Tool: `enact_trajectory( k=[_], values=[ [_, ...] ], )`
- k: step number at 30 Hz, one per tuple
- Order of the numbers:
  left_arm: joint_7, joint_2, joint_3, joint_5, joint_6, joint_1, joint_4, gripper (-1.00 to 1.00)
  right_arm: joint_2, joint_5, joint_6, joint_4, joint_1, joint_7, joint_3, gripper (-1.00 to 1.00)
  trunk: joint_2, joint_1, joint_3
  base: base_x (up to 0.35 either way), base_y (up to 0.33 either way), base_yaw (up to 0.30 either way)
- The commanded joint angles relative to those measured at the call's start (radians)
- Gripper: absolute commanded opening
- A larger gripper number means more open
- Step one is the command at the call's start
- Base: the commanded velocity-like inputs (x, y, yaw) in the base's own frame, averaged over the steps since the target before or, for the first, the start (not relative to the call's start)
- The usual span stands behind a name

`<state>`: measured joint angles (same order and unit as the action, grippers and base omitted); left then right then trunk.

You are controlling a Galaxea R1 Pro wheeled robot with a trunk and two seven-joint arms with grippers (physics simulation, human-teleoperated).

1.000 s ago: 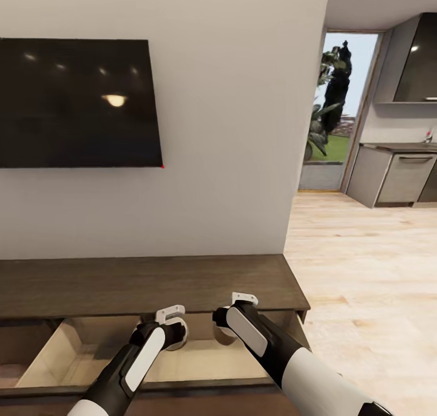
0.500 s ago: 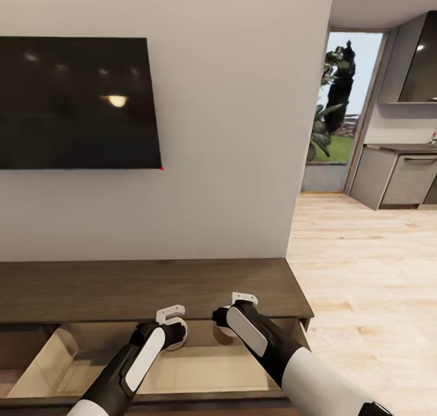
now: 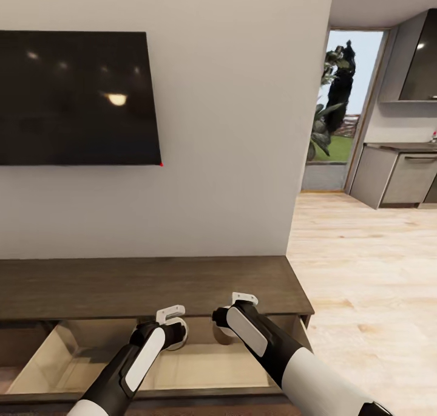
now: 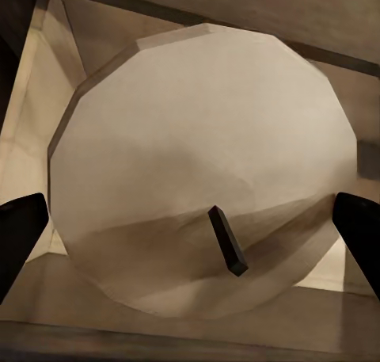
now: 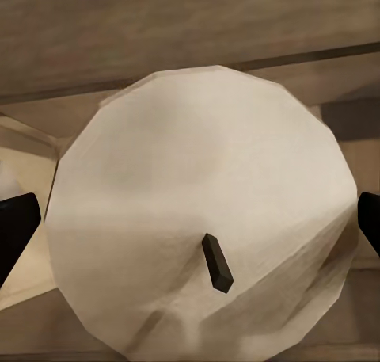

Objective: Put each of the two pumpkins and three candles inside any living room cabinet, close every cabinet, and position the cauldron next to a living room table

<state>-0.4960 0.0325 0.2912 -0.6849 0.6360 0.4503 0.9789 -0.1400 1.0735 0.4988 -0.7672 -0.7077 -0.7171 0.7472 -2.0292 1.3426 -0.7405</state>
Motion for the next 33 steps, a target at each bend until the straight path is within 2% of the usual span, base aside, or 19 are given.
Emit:
enact_trajectory(
  k=[1,33],
  values=[
    [-0.010,0.000,0.002,-0.010,0.001,0.001,0.001,-1.00,0.000,0.005,0.001,-0.001,-0.001,-0.007,0.003,-1.00,-0.008,0.004,-0.004,0.000,0.000,0.000],
    [-0.008,0.004,0.002,-0.011,0.006,0.001,0.001,-1.00,0.001,0.006,0.001,0.002,-0.002,-0.007,0.003,-1.00,-0.232,0.126,-0.104,0.000,0.000,0.000]
  ],
)
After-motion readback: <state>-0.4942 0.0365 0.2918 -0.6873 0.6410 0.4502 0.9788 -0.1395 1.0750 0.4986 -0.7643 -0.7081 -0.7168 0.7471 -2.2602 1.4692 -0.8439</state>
